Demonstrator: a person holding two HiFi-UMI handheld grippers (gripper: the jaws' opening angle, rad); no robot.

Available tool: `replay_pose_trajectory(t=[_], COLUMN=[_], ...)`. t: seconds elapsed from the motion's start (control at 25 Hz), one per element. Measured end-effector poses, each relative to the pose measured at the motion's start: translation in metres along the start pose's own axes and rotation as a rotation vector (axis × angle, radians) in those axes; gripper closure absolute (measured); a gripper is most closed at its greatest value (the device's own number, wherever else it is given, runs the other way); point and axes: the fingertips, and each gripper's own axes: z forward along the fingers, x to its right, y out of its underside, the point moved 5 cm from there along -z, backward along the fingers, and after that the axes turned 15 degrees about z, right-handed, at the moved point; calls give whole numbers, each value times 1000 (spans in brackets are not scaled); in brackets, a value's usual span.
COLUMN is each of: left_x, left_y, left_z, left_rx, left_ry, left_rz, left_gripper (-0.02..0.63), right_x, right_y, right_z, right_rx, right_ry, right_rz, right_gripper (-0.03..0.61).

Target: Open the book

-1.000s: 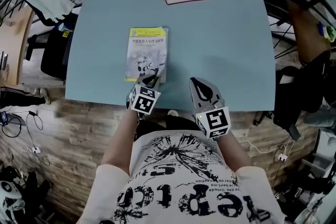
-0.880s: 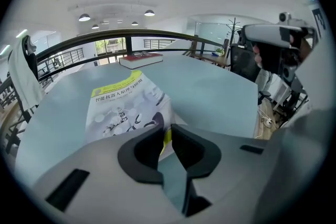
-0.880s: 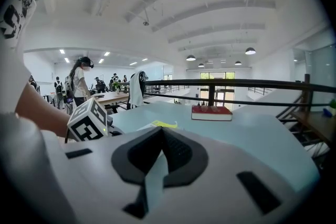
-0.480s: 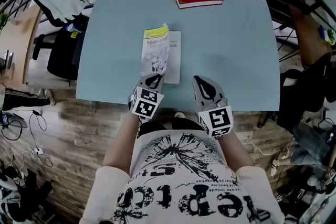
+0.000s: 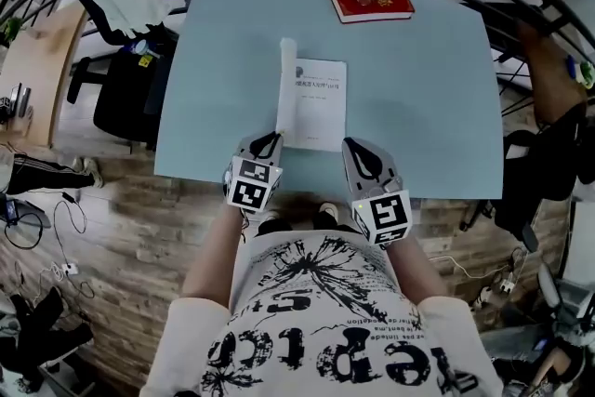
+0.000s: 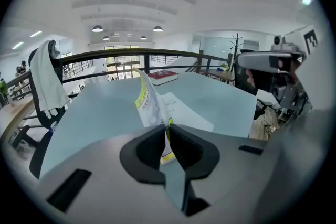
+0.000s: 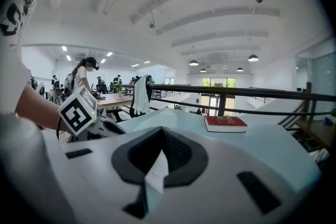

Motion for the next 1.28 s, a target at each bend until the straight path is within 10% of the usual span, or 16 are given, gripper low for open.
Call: replay_pose_trajectory(t=[0.72,1.28], left_x=[-95,-107], left_y=[94,145], left_z=[-17,6], left_rx=[-88,-153], left_ry=[-76,20], left_rz=[-135,-294], left_gripper=[545,534], right_x=[-61,-96], right_y=[9,15], right_z=[34,36], right_rx=[-22,0], right_ry=[71,163], right_rz=[-2,-5], right_gripper=[568,568])
